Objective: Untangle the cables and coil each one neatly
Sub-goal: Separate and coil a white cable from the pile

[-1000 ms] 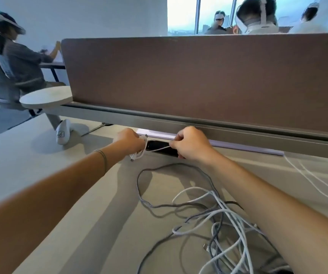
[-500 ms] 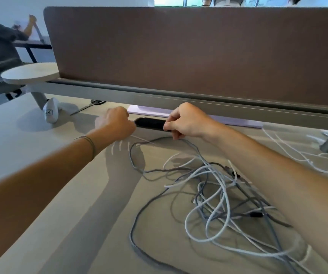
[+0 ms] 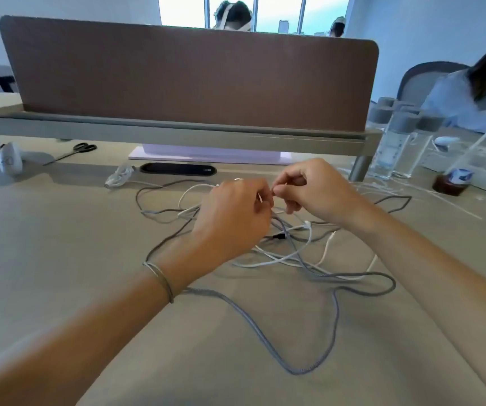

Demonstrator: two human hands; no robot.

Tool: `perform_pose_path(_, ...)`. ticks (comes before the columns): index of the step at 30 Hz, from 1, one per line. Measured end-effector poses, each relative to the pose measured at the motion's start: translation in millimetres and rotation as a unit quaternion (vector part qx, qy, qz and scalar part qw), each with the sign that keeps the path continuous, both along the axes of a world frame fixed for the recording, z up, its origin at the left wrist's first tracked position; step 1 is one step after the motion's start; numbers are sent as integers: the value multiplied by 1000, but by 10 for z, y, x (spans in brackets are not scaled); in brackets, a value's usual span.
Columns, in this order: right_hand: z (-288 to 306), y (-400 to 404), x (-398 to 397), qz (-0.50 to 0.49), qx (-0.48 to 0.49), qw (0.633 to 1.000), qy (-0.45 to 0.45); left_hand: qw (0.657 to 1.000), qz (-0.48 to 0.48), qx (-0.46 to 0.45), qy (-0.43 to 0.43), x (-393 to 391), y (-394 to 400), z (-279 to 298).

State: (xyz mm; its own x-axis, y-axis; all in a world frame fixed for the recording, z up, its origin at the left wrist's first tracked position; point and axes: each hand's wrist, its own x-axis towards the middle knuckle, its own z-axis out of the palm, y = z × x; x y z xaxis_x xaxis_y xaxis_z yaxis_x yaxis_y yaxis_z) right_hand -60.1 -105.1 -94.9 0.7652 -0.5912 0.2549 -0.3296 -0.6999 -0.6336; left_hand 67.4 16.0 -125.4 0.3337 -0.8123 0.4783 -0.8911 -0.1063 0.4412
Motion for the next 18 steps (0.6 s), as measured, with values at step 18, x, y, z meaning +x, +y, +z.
perform_pose_path(18, -816, -36, -704, -301, -76, 927, 210, 988, -43, 106, 100, -740, -44, -767)
